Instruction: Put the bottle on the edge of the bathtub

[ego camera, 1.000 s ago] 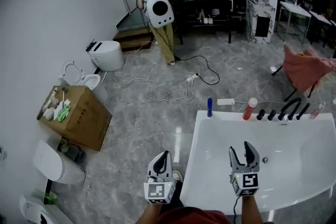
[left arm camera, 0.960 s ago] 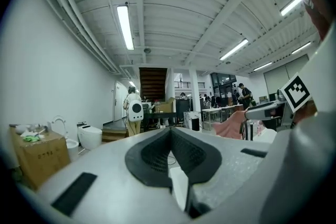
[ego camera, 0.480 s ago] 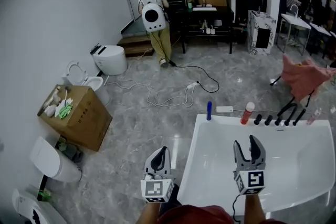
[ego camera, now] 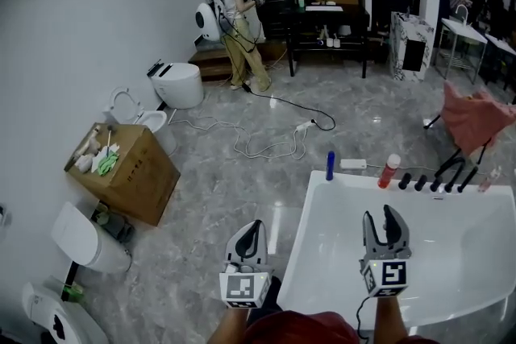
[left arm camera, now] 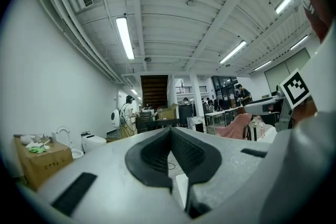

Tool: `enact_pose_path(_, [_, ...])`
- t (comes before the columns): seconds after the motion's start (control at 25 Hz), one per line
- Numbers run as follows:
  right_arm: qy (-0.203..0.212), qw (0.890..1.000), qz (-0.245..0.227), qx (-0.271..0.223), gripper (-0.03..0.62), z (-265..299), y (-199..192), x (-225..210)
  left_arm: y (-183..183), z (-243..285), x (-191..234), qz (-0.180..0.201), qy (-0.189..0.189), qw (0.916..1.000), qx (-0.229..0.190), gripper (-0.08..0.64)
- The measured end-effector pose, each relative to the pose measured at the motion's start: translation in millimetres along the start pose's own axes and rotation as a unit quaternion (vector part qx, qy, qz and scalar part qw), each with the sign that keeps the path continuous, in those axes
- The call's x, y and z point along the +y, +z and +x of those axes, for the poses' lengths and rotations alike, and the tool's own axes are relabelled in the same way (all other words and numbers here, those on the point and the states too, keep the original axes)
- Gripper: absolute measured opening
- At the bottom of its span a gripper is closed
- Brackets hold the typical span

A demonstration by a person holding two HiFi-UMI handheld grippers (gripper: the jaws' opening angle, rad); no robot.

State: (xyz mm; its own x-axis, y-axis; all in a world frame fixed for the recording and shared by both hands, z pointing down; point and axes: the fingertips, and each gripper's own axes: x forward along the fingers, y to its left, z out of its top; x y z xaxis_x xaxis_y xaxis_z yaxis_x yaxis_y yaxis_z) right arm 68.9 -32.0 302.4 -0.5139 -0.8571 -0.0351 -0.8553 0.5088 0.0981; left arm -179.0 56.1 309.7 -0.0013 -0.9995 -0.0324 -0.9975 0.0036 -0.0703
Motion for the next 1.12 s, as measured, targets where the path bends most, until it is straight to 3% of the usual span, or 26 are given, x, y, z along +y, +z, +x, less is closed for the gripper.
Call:
enact_pose_path(0.08, [0.001, 1.0, -0.001, 0.0, 0.154, 0.7, -0.3, 3.8, 1.4, -0.6, 1.1, -0.001, 0.0, 1.0, -0.001, 0.006])
enact_pose_path(0.28, [-0.003, 1.0, -0.002, 0.001, 0.0, 2.4, -5.6, 5.8, 0.5, 0.5, -1.8, 0.001, -0.002, 1.0, -0.007, 0.005])
enact_pose_path(1.12, [-0.011, 1.0, -0.014, -0.003, -0.003, 1.9, -4.3, 4.4, 1.2, -4.0, -5.9, 0.011, 0.002, 0.9999, -0.009, 0.006])
